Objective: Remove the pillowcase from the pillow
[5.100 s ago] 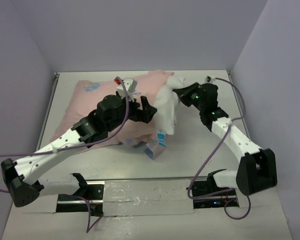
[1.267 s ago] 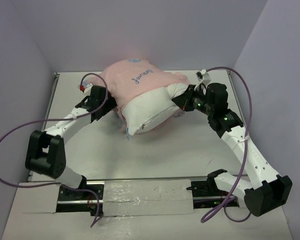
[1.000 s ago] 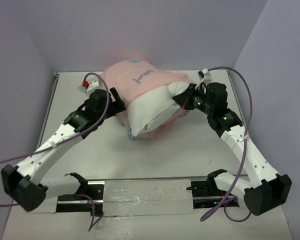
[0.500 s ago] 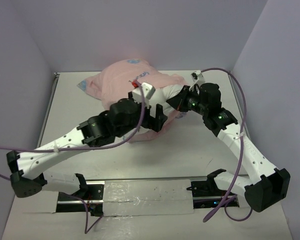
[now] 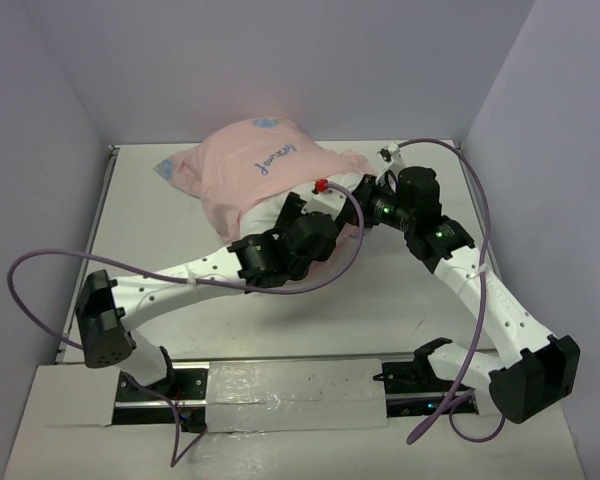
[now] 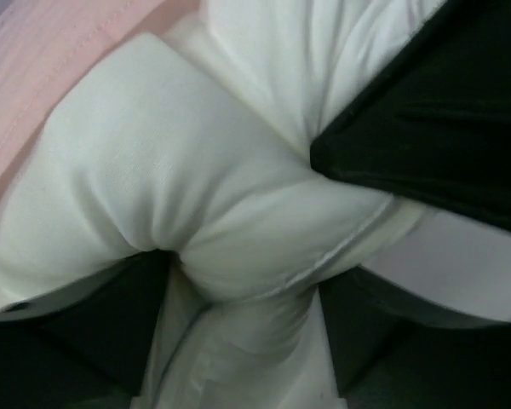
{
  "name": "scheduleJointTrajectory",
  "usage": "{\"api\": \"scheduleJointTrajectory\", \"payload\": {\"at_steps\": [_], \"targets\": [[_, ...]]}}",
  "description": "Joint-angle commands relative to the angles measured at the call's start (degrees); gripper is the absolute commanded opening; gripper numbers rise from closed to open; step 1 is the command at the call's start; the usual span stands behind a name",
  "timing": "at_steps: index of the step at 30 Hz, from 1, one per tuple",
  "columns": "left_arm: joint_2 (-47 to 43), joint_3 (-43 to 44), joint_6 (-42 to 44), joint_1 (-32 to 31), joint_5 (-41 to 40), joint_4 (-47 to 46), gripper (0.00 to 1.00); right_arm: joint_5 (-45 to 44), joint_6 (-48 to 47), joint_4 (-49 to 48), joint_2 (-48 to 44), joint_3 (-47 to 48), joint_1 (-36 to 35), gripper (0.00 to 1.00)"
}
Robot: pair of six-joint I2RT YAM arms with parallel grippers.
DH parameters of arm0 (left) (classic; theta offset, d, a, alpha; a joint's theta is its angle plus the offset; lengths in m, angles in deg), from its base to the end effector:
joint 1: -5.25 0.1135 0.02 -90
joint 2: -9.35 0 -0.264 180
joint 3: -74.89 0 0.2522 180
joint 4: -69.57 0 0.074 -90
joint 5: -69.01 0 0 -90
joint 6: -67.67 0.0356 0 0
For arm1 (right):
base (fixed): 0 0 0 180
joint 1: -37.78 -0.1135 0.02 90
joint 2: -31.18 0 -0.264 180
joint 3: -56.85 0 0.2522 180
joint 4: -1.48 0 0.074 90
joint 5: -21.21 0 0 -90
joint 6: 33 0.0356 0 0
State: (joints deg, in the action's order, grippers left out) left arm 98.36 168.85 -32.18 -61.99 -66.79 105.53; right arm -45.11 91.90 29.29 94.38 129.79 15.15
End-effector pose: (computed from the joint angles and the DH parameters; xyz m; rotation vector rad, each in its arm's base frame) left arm 0.1595 -0.3142 0.3483 0.5101 1.8701 -0.0417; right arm 0.2261 0.1097 0.3587 -0.0879 2.0028 1.0563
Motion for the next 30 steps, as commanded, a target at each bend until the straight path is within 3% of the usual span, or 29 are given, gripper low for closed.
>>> {"api": "scheduleJointTrajectory", "payload": {"at_steps": [1,2,5,7,9,12,15,18,25,30], "targets": [[5.81,1.44,1.94,1.32,-12.36,1.36,0.13,10.32,2.2,-6.57,-2.47,4.1,-0.75,0.0],[6.08,1.62,0.28,1.41,-15.43,0.66,0.0,12.16,2.2,-7.01,-2.03,4.19,-0.75,0.0],[4.51,2.5,-2.37,1.41,-24.76,-1.36,0.0,14.02,-0.96,-3.79,-0.8,6.03,-0.75,0.0],[-0.12,0.58,-1.5,1.67,-26.88,-6.54,0.0,13.41,-6.66,0.44,0.87,9.63,-0.75,0.16],[-4.35,-3.53,-0.18,2.37,-25.74,-10.75,0.0,11.05,-11.48,5.28,1.05,12.52,-0.48,0.46],[-12.44,-8.29,0.44,3.69,-24.33,-15.95,0.0,4.13,-17.2,8.98,-1.67,14.55,-0.13,0.65],[-16.93,-9.71,-0.53,4.05,-27.13,-14.2,0.0,-2.04,-21.78,11.35,-5.71,16.13,1.18,0.73],[-19.84,-11.29,1.05,4.49,-28.55,-14.9,0.0,-7.5,-22.85,13.11,-6.69,18.94,4.07,0.76],[-24.41,-10.86,2.46,5.02,-26.53,-16.04,0.0,7.76,-34.09,16.54,3.23,23.52,4.27,0.73],[-25.47,-9.89,4.83,5.19,-26.71,-17.27,0.0,8.49,-39.29,18.12,11.57,25.9,1.54,0.71]]}}
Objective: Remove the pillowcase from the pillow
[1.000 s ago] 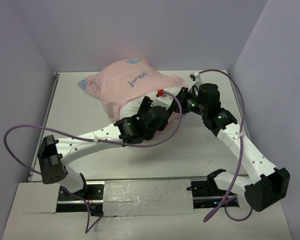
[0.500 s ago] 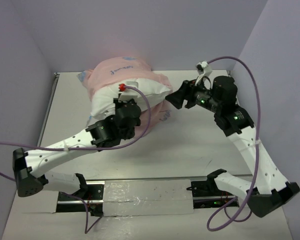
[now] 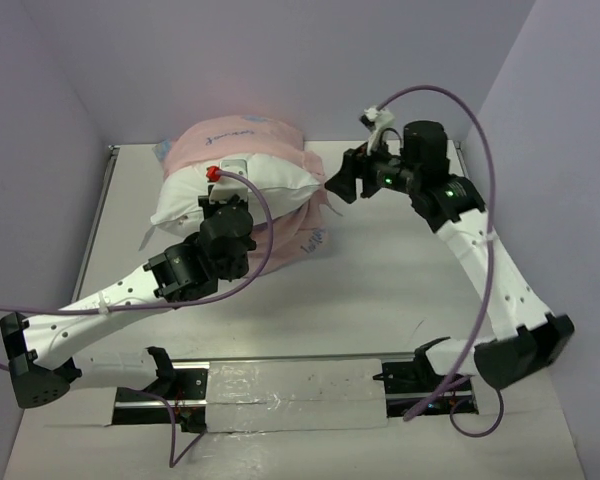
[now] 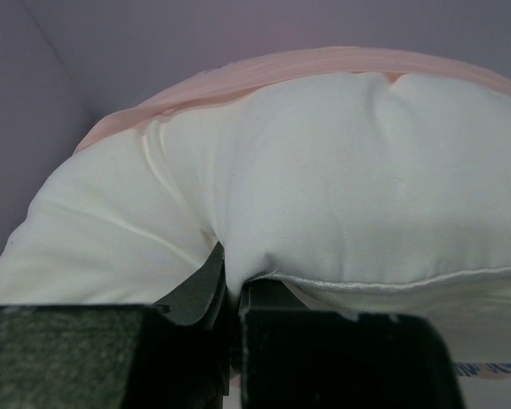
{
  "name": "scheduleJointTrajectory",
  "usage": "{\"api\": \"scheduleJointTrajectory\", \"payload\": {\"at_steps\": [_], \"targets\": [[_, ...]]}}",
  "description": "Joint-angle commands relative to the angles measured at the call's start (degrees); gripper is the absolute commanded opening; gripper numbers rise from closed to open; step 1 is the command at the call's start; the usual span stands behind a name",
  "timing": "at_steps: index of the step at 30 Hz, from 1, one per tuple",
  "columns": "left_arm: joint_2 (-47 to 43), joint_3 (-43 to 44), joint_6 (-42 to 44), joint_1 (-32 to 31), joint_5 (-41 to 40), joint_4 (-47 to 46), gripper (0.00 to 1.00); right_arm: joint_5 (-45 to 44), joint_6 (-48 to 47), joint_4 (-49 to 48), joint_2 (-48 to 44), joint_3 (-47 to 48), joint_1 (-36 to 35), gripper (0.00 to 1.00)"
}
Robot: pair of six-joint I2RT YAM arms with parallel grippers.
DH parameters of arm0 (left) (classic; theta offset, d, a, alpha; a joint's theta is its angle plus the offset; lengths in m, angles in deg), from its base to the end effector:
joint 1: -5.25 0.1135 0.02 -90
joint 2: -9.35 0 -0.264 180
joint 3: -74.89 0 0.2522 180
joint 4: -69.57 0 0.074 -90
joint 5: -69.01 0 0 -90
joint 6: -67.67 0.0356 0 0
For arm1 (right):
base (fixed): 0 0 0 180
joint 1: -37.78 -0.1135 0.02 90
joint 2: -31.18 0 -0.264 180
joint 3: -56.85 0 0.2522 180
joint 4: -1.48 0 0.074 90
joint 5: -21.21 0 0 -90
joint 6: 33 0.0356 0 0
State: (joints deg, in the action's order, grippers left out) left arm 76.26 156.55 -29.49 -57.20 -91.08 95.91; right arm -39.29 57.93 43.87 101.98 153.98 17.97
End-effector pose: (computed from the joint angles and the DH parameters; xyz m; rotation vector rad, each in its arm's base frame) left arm 0.1429 -0.2015 0.4033 -0.0610 1.6404 0.1572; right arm 0.2388 0.1046 0.4456 -0.6616 1.7554 0.7259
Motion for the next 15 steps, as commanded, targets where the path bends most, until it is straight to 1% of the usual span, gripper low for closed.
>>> {"api": "scheduleJointTrajectory", "payload": {"at_steps": [1,4,7,11,13,15], "targets": [[-3.46,2.59,3.02,0.41,-3.47,-8.09,0.0,2.06,-5.5,4.07,4.95,1.88,-1.72,0.71],[-3.72,2.59,3.9,0.49,-3.22,-8.71,0.0,1.18,-5.41,3.29,8.37,1.88,-2.24,0.7],[-3.63,2.85,4.17,0.49,-2.51,-8.36,0.0,2.23,-5.85,3.11,11.88,3.02,-3.38,0.68],[-3.37,3.2,4.52,0.67,-1.99,-8.45,0.0,6.7,-9.09,2.93,14.09,4.16,-6.72,0.67],[-3.28,3.12,4.78,0.76,-2.42,-8.71,0.0,8.9,-10.68,3.36,13.66,3.73,-7.6,0.67],[-3.63,3.03,4.87,0.84,-2.43,-8.89,0.0,10.13,-13.49,3.02,10.94,1.28,-8.31,0.67]]}}
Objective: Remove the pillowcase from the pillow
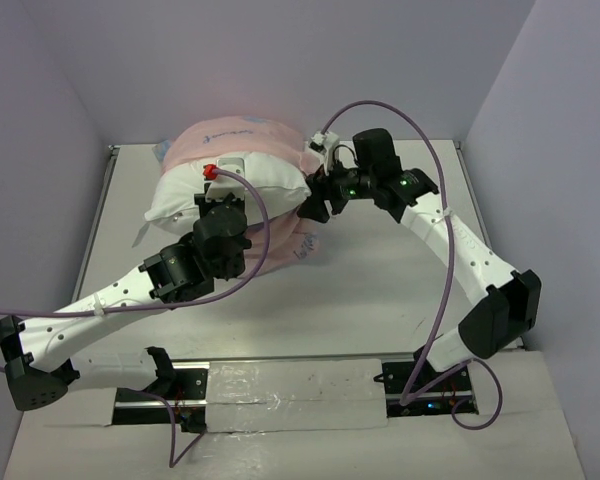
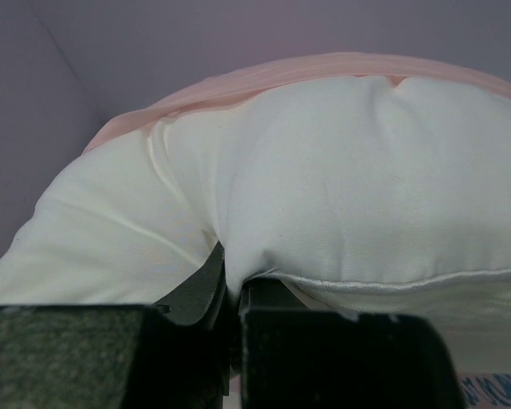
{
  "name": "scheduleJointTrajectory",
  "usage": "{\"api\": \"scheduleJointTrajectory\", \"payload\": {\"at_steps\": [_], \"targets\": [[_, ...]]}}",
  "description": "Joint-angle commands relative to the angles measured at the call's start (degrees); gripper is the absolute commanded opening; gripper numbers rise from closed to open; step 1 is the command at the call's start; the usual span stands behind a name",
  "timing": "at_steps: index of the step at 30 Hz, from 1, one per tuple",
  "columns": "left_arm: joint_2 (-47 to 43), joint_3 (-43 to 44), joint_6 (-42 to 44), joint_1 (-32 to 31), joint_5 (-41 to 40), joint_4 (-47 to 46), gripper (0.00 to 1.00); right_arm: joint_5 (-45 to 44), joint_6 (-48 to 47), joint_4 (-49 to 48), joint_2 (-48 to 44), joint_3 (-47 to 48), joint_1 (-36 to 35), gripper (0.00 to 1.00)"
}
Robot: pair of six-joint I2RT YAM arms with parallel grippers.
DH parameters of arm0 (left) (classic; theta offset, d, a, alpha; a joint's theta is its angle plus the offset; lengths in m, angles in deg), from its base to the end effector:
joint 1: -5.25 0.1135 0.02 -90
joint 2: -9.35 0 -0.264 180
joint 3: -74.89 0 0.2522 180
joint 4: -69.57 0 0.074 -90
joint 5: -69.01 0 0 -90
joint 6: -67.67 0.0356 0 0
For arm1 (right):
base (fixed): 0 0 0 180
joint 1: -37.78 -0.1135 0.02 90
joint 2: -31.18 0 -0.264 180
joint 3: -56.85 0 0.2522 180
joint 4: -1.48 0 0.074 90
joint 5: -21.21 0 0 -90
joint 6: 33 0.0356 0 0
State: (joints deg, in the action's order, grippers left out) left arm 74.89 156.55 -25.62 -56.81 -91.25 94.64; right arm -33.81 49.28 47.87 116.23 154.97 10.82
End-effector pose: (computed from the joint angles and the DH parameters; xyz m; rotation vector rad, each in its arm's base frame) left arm 0.1411 -0.1945 0.4104 -0.0466 1.6258 0.1822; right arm 0.2841 0.1674 0.3769 -0.9764 1.9176 0.8503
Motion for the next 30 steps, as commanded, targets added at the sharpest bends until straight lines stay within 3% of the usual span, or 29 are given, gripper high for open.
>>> {"api": "scheduleJointTrajectory", "payload": {"at_steps": [1,4,6,7,9,17,18,21,24,25,27,30], "targets": [[-2.43,3.03,0.74,0.54,-2.25,-7.45,0.0,6.92,-5.71,-2.11,-4.45,-0.94,-1.25,0.68],[-3.13,3.12,-0.4,0.63,-1.46,-6.48,0.0,5.89,-3.53,-6.07,-6.83,-3.41,-1.34,0.68],[-4.27,2.86,-0.49,0.63,-0.76,-6.65,0.0,2.65,-0.81,-7.13,-5.09,-2.1,-1.25,0.53],[-4.89,2.07,-0.23,0.63,0.37,-6.91,0.0,1.07,0.59,-7.05,-3.94,-1.05,-1.17,0.32],[-7.16,0.93,1.17,0.63,1.61,-9.01,0.0,-5.25,2.53,-7.05,-0.44,2.03,-1.16,0.02],[-15.61,2.85,2.49,0.8,6.01,-10.78,0.0,-20.11,14.13,-8.62,10.2,11.08,4.9,0.0],[-15.88,3.2,2.93,0.8,5.84,-12.0,0.0,-25.7,14.58,-7.5,12.22,12.75,5.33,0.0],[-16.32,5.13,7.67,0.8,4.34,-15.96,0.0,-32.77,17.12,-0.49,25.47,28.6,6.57,0.0],[-15.53,8.03,8.48,0.8,5.83,-16.41,0.0,-33.31,19.06,6.54,41.73,39.79,8.06,0.0],[-15.27,9.52,9.17,0.89,6.18,-17.02,0.0,-36.88,20.63,8.93,49.51,47.92,8.33,0.0],[-14.3,11.8,10.93,0.89,5.66,-19.56,0.0,-39.97,22.04,15.26,55.8,57.71,8.59,0.0],[-12.81,14.97,13.82,0.89,5.57,-23.69,0.0,-41.13,24.75,15.8,59.52,57.33,9.73,0.0]]}}
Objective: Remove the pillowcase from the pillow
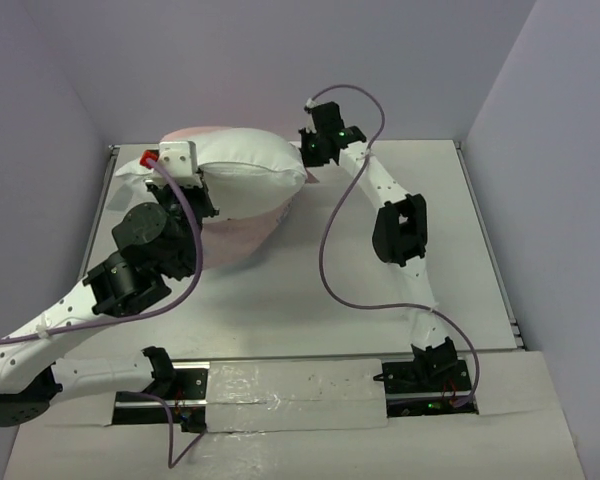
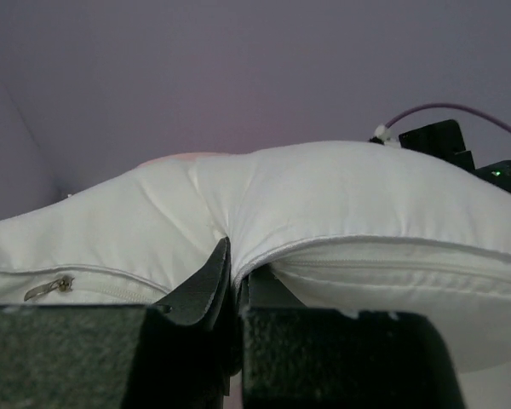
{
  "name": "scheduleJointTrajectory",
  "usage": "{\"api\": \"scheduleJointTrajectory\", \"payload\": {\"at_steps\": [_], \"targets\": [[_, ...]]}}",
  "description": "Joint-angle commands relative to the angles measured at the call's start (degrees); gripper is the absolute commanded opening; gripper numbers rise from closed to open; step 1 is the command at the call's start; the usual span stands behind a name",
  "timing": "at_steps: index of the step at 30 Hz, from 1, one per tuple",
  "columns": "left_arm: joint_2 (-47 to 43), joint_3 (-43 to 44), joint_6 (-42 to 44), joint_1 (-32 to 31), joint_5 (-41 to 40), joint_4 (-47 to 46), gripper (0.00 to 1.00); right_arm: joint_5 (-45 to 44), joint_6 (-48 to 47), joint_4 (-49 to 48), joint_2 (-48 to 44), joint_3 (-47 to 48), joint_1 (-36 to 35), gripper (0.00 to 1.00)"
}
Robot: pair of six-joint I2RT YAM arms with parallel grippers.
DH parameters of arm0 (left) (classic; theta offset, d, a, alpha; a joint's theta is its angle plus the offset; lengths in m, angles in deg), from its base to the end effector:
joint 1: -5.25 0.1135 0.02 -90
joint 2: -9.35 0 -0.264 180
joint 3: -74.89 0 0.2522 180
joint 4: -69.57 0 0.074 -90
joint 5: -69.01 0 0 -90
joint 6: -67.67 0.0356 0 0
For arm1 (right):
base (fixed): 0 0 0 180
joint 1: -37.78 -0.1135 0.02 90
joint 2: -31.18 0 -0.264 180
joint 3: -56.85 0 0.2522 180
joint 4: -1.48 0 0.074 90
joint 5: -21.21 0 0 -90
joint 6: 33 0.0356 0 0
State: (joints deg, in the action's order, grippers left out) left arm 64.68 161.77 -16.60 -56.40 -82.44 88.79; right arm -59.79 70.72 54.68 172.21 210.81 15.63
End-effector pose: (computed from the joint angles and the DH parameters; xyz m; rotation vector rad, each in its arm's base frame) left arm 0.1100 -0.1380 0.4820 -0.0704 1.4672 -0.0679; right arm 0.5113 0.2142 0.2654 -0.2541 2.3006 0.5033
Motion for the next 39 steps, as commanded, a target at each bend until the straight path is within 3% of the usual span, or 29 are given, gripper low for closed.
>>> {"api": "scheduleJointTrajectory", "payload": {"at_steps": [1,6,9,11,12,13,14,15,16,17,18,20,24,27,30,33,39], "targets": [[-2.16,10.54,5.33,0.48,-3.15,-18.8,0.0,-15.76,3.94,8.9,3.37,-0.96,5.53,0.0],[-0.14,14.68,5.25,0.48,0.01,-18.64,0.0,-18.76,4.23,9.35,3.2,-3.7,8.79,0.0],[1.27,14.68,3.32,0.48,1.15,-17.15,0.0,-9.28,0.28,2.07,-1.95,-11.57,8.88,0.01],[3.28,14.51,0.7,0.48,2.65,-14.34,0.0,2.0,-1.4,-3.81,-6.27,-16.51,8.79,0.19],[4.08,14.07,-0.45,0.48,2.74,-13.63,0.0,4.95,-2.02,-5.41,-11.43,-21.32,8.88,0.43],[6.0,13.63,-1.6,0.48,2.22,-12.32,0.0,7.16,-1.94,-6.47,-14.35,-23.64,8.79,0.51],[7.23,13.28,-4.3,0.48,1.86,-11.53,0.0,8.4,-1.42,-8.31,-17.51,-26.27,8.79,0.61],[8.29,12.14,-5.2,0.48,1.6,-10.73,0.0,7.28,-0.02,-8.94,-20.94,-31.95,8.79,0.82],[10.22,11.44,-8.43,0.56,1.95,-8.81,0.0,5.79,0.34,-9.55,-28.28,-34.97,8.88,0.85],[11.37,11.08,-13.07,0.56,5.34,-7.05,0.0,3.16,3.13,-10.78,-32.18,-38.65,8.88,0.98],[12.6,11.77,-16.6,0.65,8.16,-4.08,0.0,-4.96,5.33,-10.96,-36.14,-45.82,8.97,1.0],[16.46,12.92,-24.15,0.91,17.53,1.9,0.0,-10.2,10.16,-11.05,-47.48,-53.15,10.19,1.0],[21.39,11.52,-25.95,1.0,28.18,0.7,0.0,-6.36,20.8,-17.81,-67.69,-75.89,12.4,1.0],[23.59,7.4,-25.43,1.0,39.24,-2.44,0.0,-5.39,24.24,-20.28,-82.64,-84.97,12.4,1.0],[25.0,4.32,-25.16,0.92,47.45,-4.92,0.0,-4.95,27.66,-19.41,-93.7,-88.77,12.75,1.0],[26.67,2.91,-25.69,0.92,49.67,-5.71,0.0,-4.95,32.24,-19.05,-101.8,-90.01,13.45,1.0],[30.27,3.61,-27.36,0.92,54.42,-6.07,0.0,0.39,43.31,-25.37,-103.07,-92.73,13.45,1.0]]}}
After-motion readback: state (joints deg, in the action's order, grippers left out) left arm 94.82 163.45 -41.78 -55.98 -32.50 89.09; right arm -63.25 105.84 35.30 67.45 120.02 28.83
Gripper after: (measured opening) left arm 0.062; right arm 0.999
